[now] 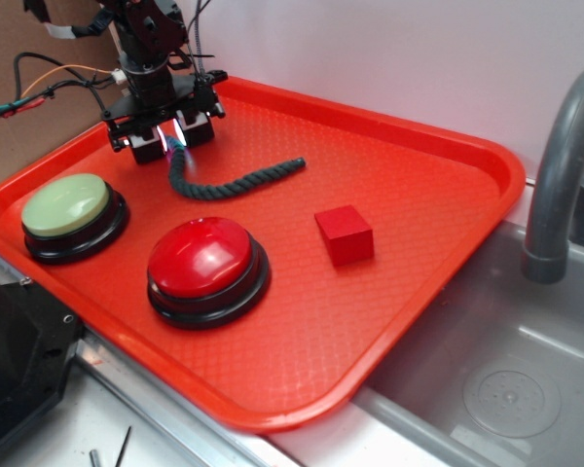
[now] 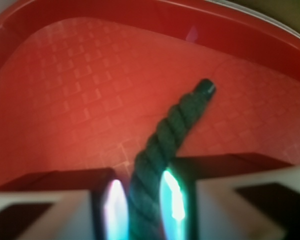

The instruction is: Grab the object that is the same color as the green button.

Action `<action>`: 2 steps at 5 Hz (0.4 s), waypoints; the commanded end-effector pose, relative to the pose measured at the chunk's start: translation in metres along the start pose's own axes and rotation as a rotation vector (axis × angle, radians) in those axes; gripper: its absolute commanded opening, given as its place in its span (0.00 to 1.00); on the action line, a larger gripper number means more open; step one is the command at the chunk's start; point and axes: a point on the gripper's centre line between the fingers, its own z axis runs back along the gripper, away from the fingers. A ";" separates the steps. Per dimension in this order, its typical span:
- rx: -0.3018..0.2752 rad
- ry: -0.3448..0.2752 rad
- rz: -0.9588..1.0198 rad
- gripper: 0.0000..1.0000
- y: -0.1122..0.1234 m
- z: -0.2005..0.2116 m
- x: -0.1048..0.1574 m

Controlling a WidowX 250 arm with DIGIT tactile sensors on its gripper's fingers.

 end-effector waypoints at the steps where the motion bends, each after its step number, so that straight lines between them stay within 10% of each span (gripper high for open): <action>1: -0.072 -0.004 -0.152 0.00 -0.009 0.049 0.015; 2: -0.094 0.026 -0.243 0.00 -0.017 0.077 0.016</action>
